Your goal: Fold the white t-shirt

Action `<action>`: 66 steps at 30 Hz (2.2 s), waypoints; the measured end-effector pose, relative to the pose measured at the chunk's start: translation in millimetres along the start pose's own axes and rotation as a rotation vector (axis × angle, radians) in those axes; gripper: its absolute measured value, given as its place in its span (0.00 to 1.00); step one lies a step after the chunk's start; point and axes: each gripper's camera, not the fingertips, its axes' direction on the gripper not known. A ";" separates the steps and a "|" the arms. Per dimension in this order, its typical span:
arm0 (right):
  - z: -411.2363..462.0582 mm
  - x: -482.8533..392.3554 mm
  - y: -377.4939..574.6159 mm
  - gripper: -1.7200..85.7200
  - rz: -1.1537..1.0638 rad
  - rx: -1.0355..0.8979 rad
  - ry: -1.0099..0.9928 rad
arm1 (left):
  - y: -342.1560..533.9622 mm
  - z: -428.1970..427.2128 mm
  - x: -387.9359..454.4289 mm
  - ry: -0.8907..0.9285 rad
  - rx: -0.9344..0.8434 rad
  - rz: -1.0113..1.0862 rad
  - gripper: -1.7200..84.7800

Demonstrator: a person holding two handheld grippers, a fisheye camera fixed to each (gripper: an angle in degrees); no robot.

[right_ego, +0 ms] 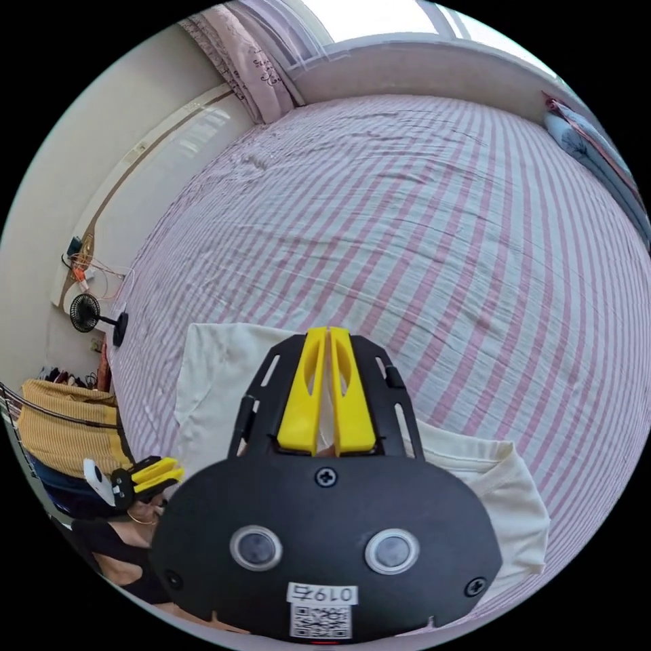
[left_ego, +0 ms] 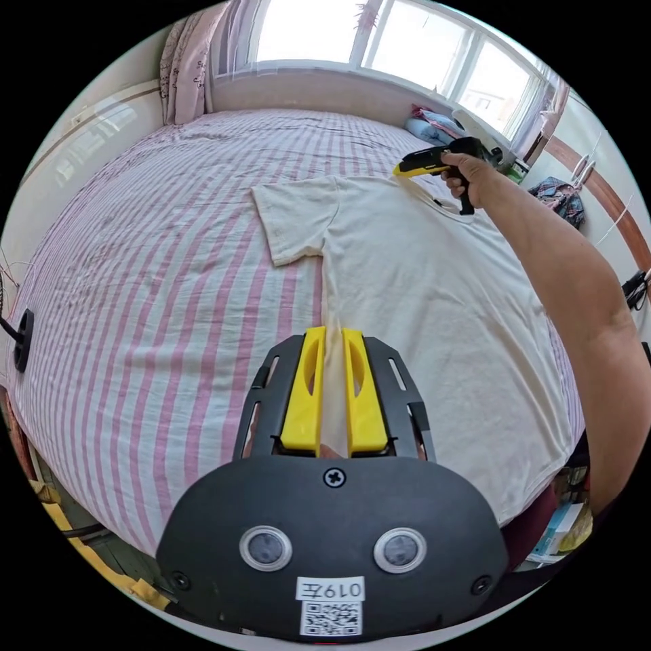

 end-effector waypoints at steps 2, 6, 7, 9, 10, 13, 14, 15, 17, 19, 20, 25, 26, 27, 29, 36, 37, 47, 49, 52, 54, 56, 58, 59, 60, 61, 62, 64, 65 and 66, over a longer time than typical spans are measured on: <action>3.0 -13.0 -0.4 0.01 -0.085 0.025 0.066 | -0.1 -0.2 4.1 -0.004 -0.002 0.010 0.03; 18.7 -31.4 3.0 0.01 -0.206 0.056 0.169 | -1.0 -0.9 12.0 -0.022 -0.011 0.030 0.03; 31.9 -28.3 1.5 0.02 -0.194 -0.002 0.188 | -1.1 -1.3 14.2 -0.032 -0.011 0.036 0.03; 40.6 -24.5 0.6 0.03 -0.174 -0.027 0.185 | -1.2 -2.0 15.1 -0.035 -0.011 0.037 0.03; 38.0 -24.6 1.2 0.04 -0.175 -0.010 0.182 | -1.4 -2.4 14.0 -0.029 -0.011 0.035 0.03; 26.0 -25.9 0.4 0.10 -0.195 0.000 0.233 | -2.4 -4.8 6.9 0.007 -0.012 0.015 0.03; 21.9 -25.8 0.4 0.11 -0.204 -0.001 0.235 | -2.7 -7.6 2.4 0.030 -0.010 0.001 0.03; 12.1 -24.6 0.8 0.11 -0.223 -0.003 0.231 | -2.6 -10.2 -0.2 0.045 -0.001 -0.008 0.03; -3.2 -19.2 3.0 0.11 -0.240 -0.005 0.223 | -1.2 -23.5 -10.9 0.096 0.042 -0.039 0.03; -10.2 -2.6 5.1 0.10 -0.230 -0.081 0.207 | -0.8 -28.8 -16.1 0.099 0.055 -0.046 0.03; -10.1 1.9 6.0 0.10 -0.229 -0.103 0.190 | -1.2 -26.9 -18.3 0.103 0.044 -0.047 0.03; -0.3 33.3 13.6 0.09 -0.169 -0.160 0.084 | -4.0 -12.4 -18.6 0.149 -0.010 -0.038 0.03; 1.9 34.1 14.3 0.09 -0.171 -0.158 0.081 | -4.4 -12.5 -16.2 0.128 -0.011 -0.030 0.03; 8.2 35.5 14.7 0.08 -0.172 -0.169 0.078 | -4.6 -12.7 -15.3 0.119 -0.012 -0.027 0.04; 17.3 33.1 16.4 0.06 -0.198 -0.186 0.076 | -5.3 -12.7 -14.4 0.108 -0.015 -0.021 0.04; -1.5 25.5 27.4 0.02 -0.227 -0.027 0.235 | -6.0 -13.8 -17.4 0.112 -0.015 -0.025 0.03; -6.5 31.4 30.6 0.03 -0.215 -0.026 0.247 | -6.0 -14.2 -17.9 0.113 -0.014 -0.025 0.03; -65.2 157.4 88.6 0.12 0.111 0.042 0.070 | -7.8 -16.1 -16.5 0.095 -0.017 -0.020 0.04; -61.4 169.1 96.6 0.12 0.125 0.018 0.070 | -7.9 -16.1 -16.9 0.096 -0.017 -0.020 0.04; -51.8 168.0 98.4 0.09 0.088 -0.018 0.082 | -8.2 -15.8 -17.6 0.098 -0.018 -0.022 0.04; -50.9 161.9 100.0 0.06 0.057 -0.016 0.150 | -8.2 -15.6 -17.8 0.098 -0.017 -0.024 0.04; -54.9 156.4 101.2 0.03 0.034 0.005 0.216 | -8.2 -15.4 -17.4 0.095 -0.016 -0.024 0.04; -62.3 156.0 106.2 0.02 0.047 0.078 0.247 | -8.5 -15.1 -16.5 0.089 -0.016 -0.022 0.04; -60.3 157.4 106.7 0.02 0.059 0.074 0.254 | -8.7 -14.9 -15.7 0.084 -0.017 -0.019 0.04; -51.7 159.7 106.6 0.02 0.075 0.043 0.264 | -8.8 -14.8 -15.4 0.083 -0.017 -0.018 0.04; -41.4 160.6 106.0 0.03 0.084 0.002 0.276 | -8.9 -14.7 -15.3 0.082 -0.016 -0.017 0.04; -39.0 159.9 106.2 0.03 0.086 0.001 0.282 | -9.0 -14.6 -15.8 0.084 -0.016 -0.017 0.04; -40.4 159.6 105.1 0.08 0.112 0.021 0.277 | -9.3 -14.4 -16.8 0.090 -0.017 -0.018 0.04; -42.2 159.3 104.1 0.09 0.116 0.025 0.279 | -9.5 -14.2 -17.1 0.092 -0.017 -0.018 0.04; -48.3 155.5 102.2 0.11 0.123 0.055 0.311 | -9.7 -14.1 -17.1 0.092 -0.017 -0.018 0.04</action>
